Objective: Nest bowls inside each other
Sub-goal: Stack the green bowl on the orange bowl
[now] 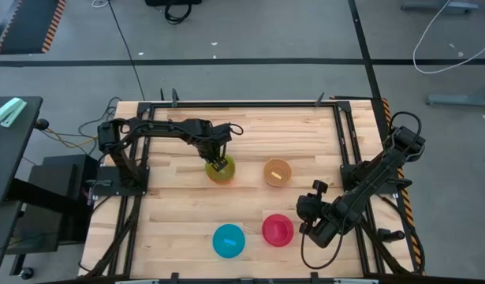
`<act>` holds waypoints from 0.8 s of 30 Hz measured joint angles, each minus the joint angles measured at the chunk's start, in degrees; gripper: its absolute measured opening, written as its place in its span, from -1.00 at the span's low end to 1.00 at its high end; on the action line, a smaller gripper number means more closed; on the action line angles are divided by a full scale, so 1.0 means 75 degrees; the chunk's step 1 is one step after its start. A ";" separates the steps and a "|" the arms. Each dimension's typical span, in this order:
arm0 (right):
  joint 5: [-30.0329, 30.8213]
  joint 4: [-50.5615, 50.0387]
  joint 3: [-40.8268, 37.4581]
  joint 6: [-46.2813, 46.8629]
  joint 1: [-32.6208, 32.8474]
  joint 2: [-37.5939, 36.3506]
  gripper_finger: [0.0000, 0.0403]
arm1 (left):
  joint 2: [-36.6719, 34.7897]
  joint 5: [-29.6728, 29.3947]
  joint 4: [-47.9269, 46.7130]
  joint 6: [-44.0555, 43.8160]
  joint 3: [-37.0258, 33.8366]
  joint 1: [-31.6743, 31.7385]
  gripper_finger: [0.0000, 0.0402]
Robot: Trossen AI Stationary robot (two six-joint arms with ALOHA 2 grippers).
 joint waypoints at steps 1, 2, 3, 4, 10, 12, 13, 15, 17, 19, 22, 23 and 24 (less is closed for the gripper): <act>0.0000 0.0006 0.0000 0.0013 0.0000 0.0000 -0.58 | 0.0000 0.0075 0.0122 0.0020 -0.0082 0.0011 -0.95; 0.0000 0.0021 0.0000 0.0014 0.0000 0.0000 -0.58 | -0.0002 0.0141 0.0239 0.0027 -0.0146 0.0010 -0.96; 0.0003 0.0036 0.0000 0.0014 0.0000 0.0000 -0.58 | -0.0011 0.0180 0.0379 0.0034 -0.0194 0.0010 -0.97; 0.0008 0.0051 0.0000 0.0014 -0.0003 0.0000 -0.58 | -0.0015 0.0208 0.0471 0.0051 -0.0210 0.0010 -0.97; 0.0082 0.0073 0.0000 0.0014 -0.0003 0.0000 -0.58 | 0.0003 0.0665 0.0862 0.0180 -0.0208 0.0010 -0.84; 0.0082 0.0076 0.0000 0.0014 -0.0003 0.0000 -0.58 | 0.0004 0.0901 0.1010 0.0182 -0.0208 0.0007 -0.78; 0.0082 0.0084 0.0000 0.0014 -0.0003 0.0000 -0.58 | 0.0003 0.0972 0.1082 0.0186 -0.0208 0.0000 -0.76; 0.0082 0.0121 0.0000 0.0014 -0.0003 0.0000 -0.58 | 0.0003 0.1064 0.1171 0.0192 -0.0208 -0.0002 -0.74; 0.0082 0.0136 0.0000 0.0014 -0.0003 0.0000 -0.58 | 0.0003 0.1138 0.1243 0.0233 -0.0208 0.0001 -0.72; 0.0082 0.0156 0.0000 0.0014 -0.0003 0.0000 -0.58 | 0.0003 0.1146 0.1252 0.0261 -0.0208 0.0001 -0.70; 0.0082 0.0160 0.0000 0.0014 -0.0003 0.0000 -0.58 | 0.0003 0.1154 0.1260 0.0263 -0.0208 0.0016 -0.66; 0.0082 0.0160 0.0000 0.0014 -0.0003 0.0000 -0.58 | 0.0003 0.1161 0.1260 0.0270 -0.0208 0.0040 -0.65; 0.0082 0.0160 0.0000 0.0012 -0.0003 0.0000 -0.58 | 0.0004 0.1168 0.1260 0.0322 -0.0208 0.0059 -0.63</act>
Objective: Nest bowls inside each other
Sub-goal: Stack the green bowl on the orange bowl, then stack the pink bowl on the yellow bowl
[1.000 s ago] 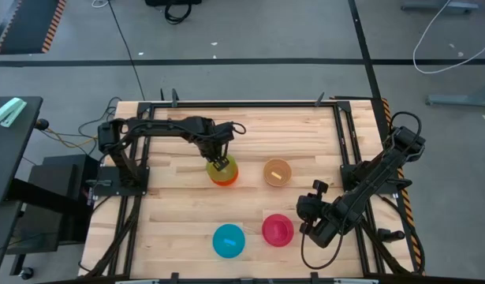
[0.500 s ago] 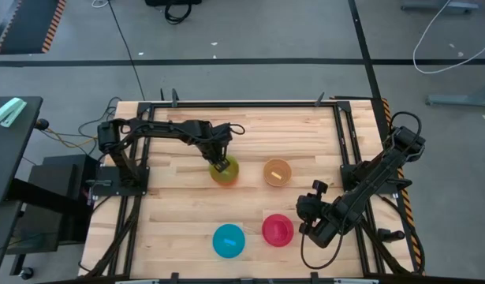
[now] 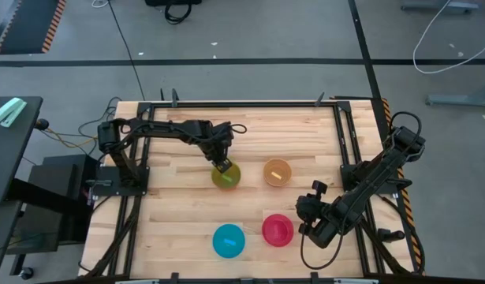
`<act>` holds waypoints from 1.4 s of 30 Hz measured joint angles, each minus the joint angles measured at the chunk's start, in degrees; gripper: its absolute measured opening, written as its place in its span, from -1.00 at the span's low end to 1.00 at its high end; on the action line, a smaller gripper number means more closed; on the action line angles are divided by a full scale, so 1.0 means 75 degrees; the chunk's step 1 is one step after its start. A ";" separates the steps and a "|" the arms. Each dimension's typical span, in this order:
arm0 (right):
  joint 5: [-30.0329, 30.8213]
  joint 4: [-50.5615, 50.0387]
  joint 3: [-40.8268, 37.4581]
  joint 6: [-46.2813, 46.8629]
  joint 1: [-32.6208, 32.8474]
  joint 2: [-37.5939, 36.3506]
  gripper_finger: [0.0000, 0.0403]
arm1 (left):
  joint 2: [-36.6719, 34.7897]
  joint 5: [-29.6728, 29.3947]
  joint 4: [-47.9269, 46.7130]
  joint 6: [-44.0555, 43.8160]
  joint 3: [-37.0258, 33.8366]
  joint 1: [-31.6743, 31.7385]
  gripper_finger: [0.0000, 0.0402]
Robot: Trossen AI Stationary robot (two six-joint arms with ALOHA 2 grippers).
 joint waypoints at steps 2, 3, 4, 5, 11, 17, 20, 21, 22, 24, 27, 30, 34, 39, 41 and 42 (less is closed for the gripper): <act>0.0000 0.0000 0.0000 -0.0003 0.0000 0.0000 -0.58 | -0.0001 -0.0002 -0.0003 0.0089 0.0000 0.0054 -0.60; 0.0000 -0.0001 0.0000 -0.0006 0.0000 0.0000 -0.58 | -0.0001 -0.0006 -0.0007 0.0178 0.0000 0.0088 -0.58; 0.0000 -0.0001 0.0000 -0.0006 0.0000 0.0000 -0.58 | -0.0001 -0.0006 -0.0017 0.0282 0.0000 0.0128 -0.57; -0.0003 0.0000 0.0000 -0.0010 0.0000 0.0000 -0.58 | -0.0016 -0.0007 -0.0063 0.0408 0.0000 0.0171 -0.55; -0.0003 0.0000 0.0000 -0.0019 0.0000 0.0000 -0.58 | -0.0415 -0.0033 -0.0392 0.0454 0.0000 0.0510 -0.49; -0.0065 0.0029 0.0000 -0.0004 0.0000 0.0000 -0.58 | -0.1026 -0.0077 -0.0795 0.0205 0.0003 0.0497 -0.51; -0.0189 0.0032 0.0000 0.0045 -0.0003 0.0000 -0.58 | -0.1240 -0.0102 -0.1044 -0.0049 0.0003 0.0109 -0.50; -0.0210 0.0032 0.0000 0.0053 -0.0003 0.0000 -0.57 | -0.1292 -0.0144 -0.1126 -0.0149 0.0003 -0.0080 -0.49; -0.0219 0.0035 0.0000 0.0055 -0.0003 0.0000 -0.57 | -0.1330 -0.0198 -0.1175 -0.0208 0.0003 -0.0293 -0.49; -0.0228 0.0050 0.0000 0.0057 -0.0003 0.0000 -0.57 | -0.1377 -0.0371 -0.1177 -0.0408 0.0003 -0.0748 -0.48; -0.0230 0.0055 0.0000 0.0058 -0.0003 0.0000 -0.57 | -0.1385 -0.0677 -0.1170 -0.0784 0.0003 -0.1504 -0.48; -0.0230 0.0067 0.0000 0.0075 -0.0003 0.0000 -0.57 | -0.1385 -0.1012 -0.1155 -0.1199 0.0003 -0.2258 -0.48; -0.0306 0.0252 0.0000 0.0408 -0.0019 0.0000 -0.57 | -0.1382 -0.1502 -0.1157 -0.1702 0.0003 -0.3239 -0.48; -0.0689 0.1279 0.0000 0.0466 -0.0143 0.0000 -0.57 | -0.1379 -0.2012 -0.1124 -0.2323 0.0003 -0.4351 -0.47; -0.0841 0.1854 0.0000 0.0239 -0.0208 0.0000 -0.57 | -0.1379 -0.2232 -0.1084 -0.2504 0.0003 -0.4752 -0.47; -0.0873 0.2089 0.0000 0.0161 -0.0239 0.0000 -0.57 | -0.1378 -0.2347 -0.1059 -0.2576 0.0003 -0.4940 -0.48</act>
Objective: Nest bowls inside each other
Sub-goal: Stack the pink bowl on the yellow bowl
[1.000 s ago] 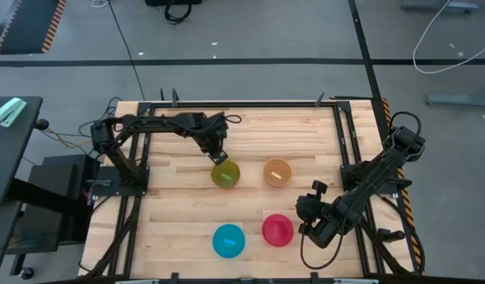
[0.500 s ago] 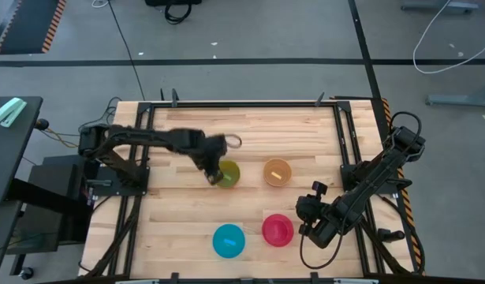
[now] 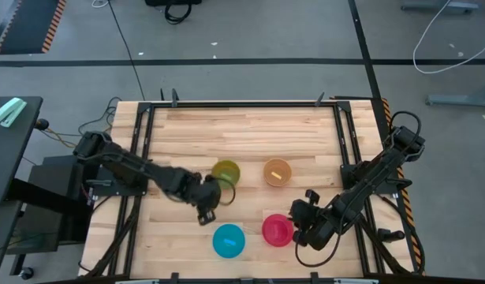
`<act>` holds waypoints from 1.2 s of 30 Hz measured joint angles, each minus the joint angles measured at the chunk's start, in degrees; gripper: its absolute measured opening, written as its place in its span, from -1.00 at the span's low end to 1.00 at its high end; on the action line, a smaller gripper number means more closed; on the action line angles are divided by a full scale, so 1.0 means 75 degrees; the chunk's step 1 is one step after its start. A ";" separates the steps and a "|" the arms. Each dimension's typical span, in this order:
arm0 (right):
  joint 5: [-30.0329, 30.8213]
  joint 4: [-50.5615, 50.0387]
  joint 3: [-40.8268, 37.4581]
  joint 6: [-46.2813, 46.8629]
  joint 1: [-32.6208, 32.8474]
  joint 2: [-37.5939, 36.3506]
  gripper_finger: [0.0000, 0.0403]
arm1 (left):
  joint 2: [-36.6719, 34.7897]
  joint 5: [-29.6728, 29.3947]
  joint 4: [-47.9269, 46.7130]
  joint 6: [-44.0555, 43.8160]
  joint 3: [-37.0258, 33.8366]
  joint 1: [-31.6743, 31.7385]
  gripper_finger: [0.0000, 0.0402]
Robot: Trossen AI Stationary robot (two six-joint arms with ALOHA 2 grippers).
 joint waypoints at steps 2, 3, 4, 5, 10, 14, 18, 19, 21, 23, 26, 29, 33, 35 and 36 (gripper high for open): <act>-0.0096 0.0228 0.0003 -0.0090 -0.0086 0.0000 -0.57 | 0.0002 -0.0195 0.0092 -0.0177 0.0000 -0.0303 -0.48; -0.0198 0.0223 0.0003 -0.0097 -0.0137 0.0000 -0.57 | 0.0002 -0.0310 0.0157 -0.0257 0.0000 -0.0422 -0.49; -0.0339 0.0183 0.0003 -0.0100 -0.0199 0.0000 -0.58 | 0.0002 -0.0433 0.0243 -0.0387 0.0000 -0.0529 -0.49; -0.0489 0.0137 0.0003 -0.0098 -0.0274 0.0003 -0.58 | 0.0002 -0.0539 0.0350 -0.0481 0.0000 -0.0606 -0.48; -0.1426 0.0007 0.0003 0.0034 -0.0840 0.0000 -0.59 | 0.0002 -0.0614 0.0819 -0.0575 0.0000 -0.0727 -0.50; -0.2108 -0.0107 0.0003 0.0049 -0.1317 0.0003 -0.59 | 0.0002 -0.0794 0.0873 -0.0570 0.0000 -0.0713 -0.51; -0.2615 -0.0250 0.0003 0.0124 -0.1506 0.0002 -0.58 | 0.0005 -0.0812 0.0862 -0.0569 0.0000 -0.0713 -0.49; -0.2696 -0.0302 0.0003 0.0201 -0.1524 0.0001 -0.58 | 0.0005 -0.0812 0.0861 -0.0569 0.0000 -0.0713 -0.49; -0.2816 -0.0332 0.0003 0.0284 -0.1524 0.0000 -0.58 | 0.0008 -0.0812 0.0861 -0.0567 0.0000 -0.0713 -0.50; -0.2915 -0.0332 0.0003 0.0394 -0.1493 0.0003 -0.58 | 0.0008 -0.0812 0.0861 -0.0564 0.0000 -0.0713 -0.51; -0.2961 -0.0327 0.0003 0.0526 -0.1390 0.0039 -0.58 | 0.0008 -0.0812 0.0858 -0.0557 0.0000 -0.0713 -0.53; -0.2993 -0.0292 0.0009 0.0697 -0.1286 0.0148 -0.58 | 0.0008 -0.0812 0.0855 -0.0552 0.0000 -0.0713 -0.53; -0.3216 -0.0221 0.0009 0.0746 -0.1209 0.0606 -0.58 | 0.0008 -0.0812 0.0858 -0.0552 0.0000 -0.0713 -0.51; -0.3284 -0.0158 0.0009 0.0646 -0.1209 0.0829 -0.58 | 0.0008 -0.0823 0.0857 -0.0552 0.0000 -0.0713 -0.51; -0.3281 -0.0126 0.0009 0.0598 -0.1214 0.0922 -0.58 | 0.0008 -0.0841 0.0858 -0.0550 0.0000 -0.0713 -0.51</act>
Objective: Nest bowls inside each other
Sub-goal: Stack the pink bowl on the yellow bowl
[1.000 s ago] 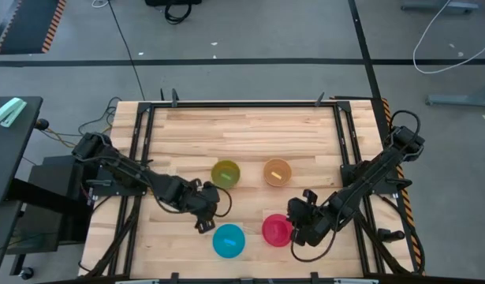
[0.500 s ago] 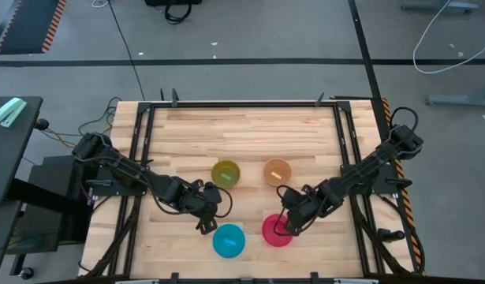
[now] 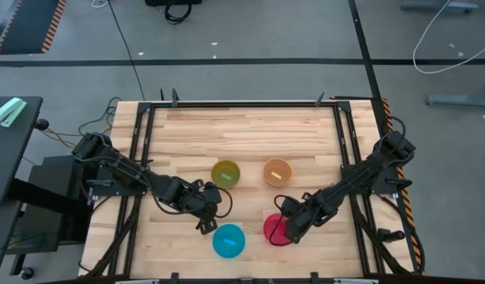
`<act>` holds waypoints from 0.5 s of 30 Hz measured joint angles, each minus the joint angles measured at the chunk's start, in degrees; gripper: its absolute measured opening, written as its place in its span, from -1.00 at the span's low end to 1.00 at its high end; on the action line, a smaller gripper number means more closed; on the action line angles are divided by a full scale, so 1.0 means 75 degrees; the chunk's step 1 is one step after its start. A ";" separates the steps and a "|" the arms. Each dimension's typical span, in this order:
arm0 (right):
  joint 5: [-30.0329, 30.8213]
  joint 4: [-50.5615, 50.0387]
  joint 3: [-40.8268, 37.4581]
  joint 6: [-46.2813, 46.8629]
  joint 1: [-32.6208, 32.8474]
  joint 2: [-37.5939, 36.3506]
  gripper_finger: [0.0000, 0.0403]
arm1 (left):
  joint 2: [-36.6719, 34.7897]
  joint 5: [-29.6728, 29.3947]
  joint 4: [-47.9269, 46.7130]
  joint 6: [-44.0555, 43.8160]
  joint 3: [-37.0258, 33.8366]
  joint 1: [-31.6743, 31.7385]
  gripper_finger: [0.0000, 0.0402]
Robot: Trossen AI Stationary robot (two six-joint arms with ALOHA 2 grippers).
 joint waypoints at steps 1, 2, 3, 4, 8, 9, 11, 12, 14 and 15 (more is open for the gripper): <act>-0.0005 0.0071 0.0000 -0.0022 -0.0005 0.0079 -0.58 | 0.0000 -0.0007 -0.0002 -0.0002 0.0000 0.0000 -0.52; -0.0025 0.0111 0.0000 -0.0025 -0.0005 0.0137 -0.58 | 0.0000 -0.0018 -0.0003 -0.0002 0.0000 0.0000 -0.52; -0.0034 0.0116 0.0000 -0.0027 -0.0005 0.0195 -0.58 | 0.0000 -0.0025 -0.0003 -0.0001 0.0000 0.0000 -0.53; -0.0080 0.0164 0.0000 -0.0040 -0.0005 0.0228 -0.58 | 0.0000 -0.0026 -0.0003 -0.0001 0.0000 0.0000 -0.54; -0.0098 0.0179 -0.0003 -0.0043 -0.0005 0.0232 -0.58 | 0.0000 -0.0024 -0.0008 0.0015 0.0000 0.0000 -0.55; -0.0095 0.0170 -0.0003 -0.0043 -0.0005 0.0232 -0.58 | 0.0000 -0.0027 -0.0007 0.0041 0.0000 0.0000 -0.55; -0.0078 0.0179 -0.0003 -0.0051 -0.0005 0.0241 -0.58 | 0.0000 -0.0028 -0.0008 0.0059 0.0000 0.0000 -0.55; -0.0059 0.0183 -0.0003 -0.0051 -0.0006 0.0284 -0.58 | 0.0000 -0.0031 -0.0011 0.0060 0.0000 0.0000 -0.54; -0.0042 0.0156 -0.0003 -0.0054 -0.0016 0.0383 -0.60 | 0.0000 -0.0082 -0.0009 0.0062 0.0000 0.0000 -0.53; -0.0039 0.0167 -0.0003 -0.0051 -0.0023 0.0447 -0.61 | 0.0000 -0.0091 -0.0009 0.0062 0.0000 0.0000 -0.53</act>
